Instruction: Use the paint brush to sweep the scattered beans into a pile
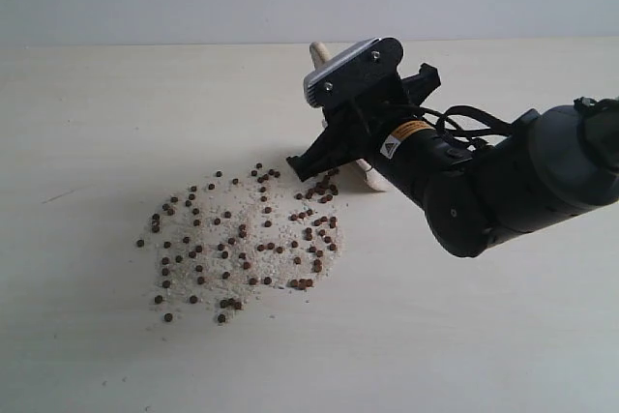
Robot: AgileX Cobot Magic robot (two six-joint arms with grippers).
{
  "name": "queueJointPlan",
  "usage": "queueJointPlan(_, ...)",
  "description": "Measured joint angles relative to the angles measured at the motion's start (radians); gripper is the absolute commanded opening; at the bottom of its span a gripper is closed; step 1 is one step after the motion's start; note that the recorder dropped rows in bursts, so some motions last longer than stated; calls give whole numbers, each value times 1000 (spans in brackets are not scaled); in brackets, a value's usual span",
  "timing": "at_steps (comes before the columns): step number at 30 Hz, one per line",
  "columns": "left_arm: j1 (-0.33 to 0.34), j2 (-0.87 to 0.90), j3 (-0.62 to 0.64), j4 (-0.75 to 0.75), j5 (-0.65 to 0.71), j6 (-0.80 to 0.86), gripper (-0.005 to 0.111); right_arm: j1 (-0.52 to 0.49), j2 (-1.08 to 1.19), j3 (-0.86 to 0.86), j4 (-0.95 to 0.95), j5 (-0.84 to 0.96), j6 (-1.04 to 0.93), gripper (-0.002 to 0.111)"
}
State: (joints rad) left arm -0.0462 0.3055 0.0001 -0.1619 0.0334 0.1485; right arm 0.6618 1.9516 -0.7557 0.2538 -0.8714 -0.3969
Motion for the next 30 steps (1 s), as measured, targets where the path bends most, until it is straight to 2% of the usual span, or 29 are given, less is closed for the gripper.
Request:
queueJointPlan(9,0,0,0,0,0,0,0,5,0,0,-92,3,268,0)
queueJointPlan(16,0,0,0,0,2,0,0,97,0,-17,-84,15,313,0)
queueJointPlan(23,0,0,0,0,2,0,0,196,-5,-63,58,55,173,0)
queueJointPlan(30,0,0,0,0,2,0,0,213,-131,-63,140,98,-20,0)
